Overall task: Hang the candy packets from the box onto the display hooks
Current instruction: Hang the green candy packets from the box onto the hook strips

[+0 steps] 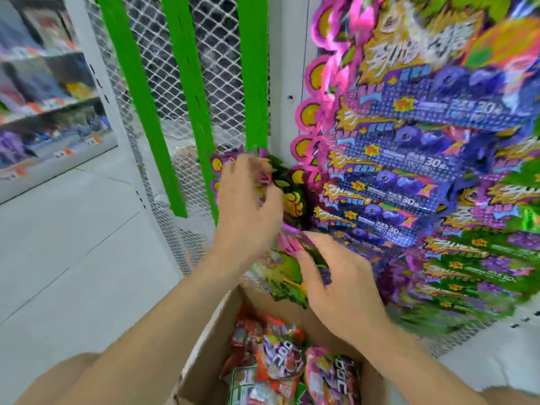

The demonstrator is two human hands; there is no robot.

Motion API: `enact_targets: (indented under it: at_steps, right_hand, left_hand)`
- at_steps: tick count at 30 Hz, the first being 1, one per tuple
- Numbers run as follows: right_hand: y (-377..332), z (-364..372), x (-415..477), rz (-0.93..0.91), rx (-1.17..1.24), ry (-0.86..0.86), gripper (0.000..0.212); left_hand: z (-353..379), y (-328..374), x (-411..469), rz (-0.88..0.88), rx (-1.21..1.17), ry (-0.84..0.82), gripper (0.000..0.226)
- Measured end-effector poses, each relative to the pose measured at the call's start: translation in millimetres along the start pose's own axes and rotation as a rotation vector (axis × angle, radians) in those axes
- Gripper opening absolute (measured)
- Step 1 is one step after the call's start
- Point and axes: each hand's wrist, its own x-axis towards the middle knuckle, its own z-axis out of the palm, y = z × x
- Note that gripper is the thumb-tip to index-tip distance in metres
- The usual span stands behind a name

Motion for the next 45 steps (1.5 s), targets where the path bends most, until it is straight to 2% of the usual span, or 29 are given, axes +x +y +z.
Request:
enact_targets:
  at_steps: [2,4,9,15,18,21,23,25,29,32,35,36,39,45]
  right_hand:
    - [1.0,15.8,15.4,-0.067,-0.067,0.086,0.023]
    - [0.8,25.8,28.5,-0.09,-0.085,0.139,0.022]
    - [0.0,28.8,50.7,-0.054,-0.13,0.136,0.022]
    - [-36.3,15.3,80.2,-0.147,-0.295,0.22,0.015]
    - [-51.5,11.3,96.7,-0.092,-0.315,0.271,0.018]
    - [-68.0,6.2,113.3,-0.093,-0.421,0.236,0.018]
    - [-77.3,3.1,124.8,-0.072,-0.404,0.248,0.017]
    - [-85.5,1.8,136.9,-0.047,-0.397,0.285,0.016]
    - [-100.3,3.7,155.7,-0.014,-0.37,0.318,0.018]
    - [-104.0,4.0,157.4,0.042,-0.346,0.359,0.019]
    - [-105.3,4.9,151.3,0.048,-0.296,0.408,0.023]
    - [-106.4,5.5,149.9,0.041,-0.292,0.419,0.025]
    - [-106.3,8.7,149.1,0.017,-0.321,0.431,0.028]
    - [-102.0,14.5,148.0,-0.041,-0.342,0.439,0.014]
  left_hand:
    - [-4.8,-1.1,17.0,0.013,0.023,0.101,0.032]
    - [-11.6,-6.9,31.8,0.008,0.002,0.118,0.043]
    - [-25.5,-18.2,51.7,0.05,-0.094,-0.012,0.042]
    - [-40.4,-18.9,82.7,0.094,-0.247,-0.109,0.022]
    - [-47.3,-13.8,94.2,0.027,-0.332,-0.244,0.022]
    - [-55.6,-13.8,102.6,-0.051,-0.417,-0.325,0.025]
    - [-63.0,-12.4,107.3,-0.112,-0.489,-0.4,0.028]
    - [-71.3,-11.4,110.4,-0.127,-0.471,-0.466,0.035]
    - [-86.7,-3.3,115.0,-0.096,-0.347,-0.526,0.079]
    - [-94.9,8.2,114.4,-0.08,-0.251,-0.498,0.059]
    - [-97.0,6.2,114.2,0.004,-0.215,-0.61,0.091]
    - [-96.1,3.6,114.9,0.028,-0.22,-0.601,0.092]
    - [-94.9,6.4,112.3,0.11,-0.188,-0.521,0.073]
    - [-93.5,12.4,106.0,0.167,-0.157,-0.459,0.062]
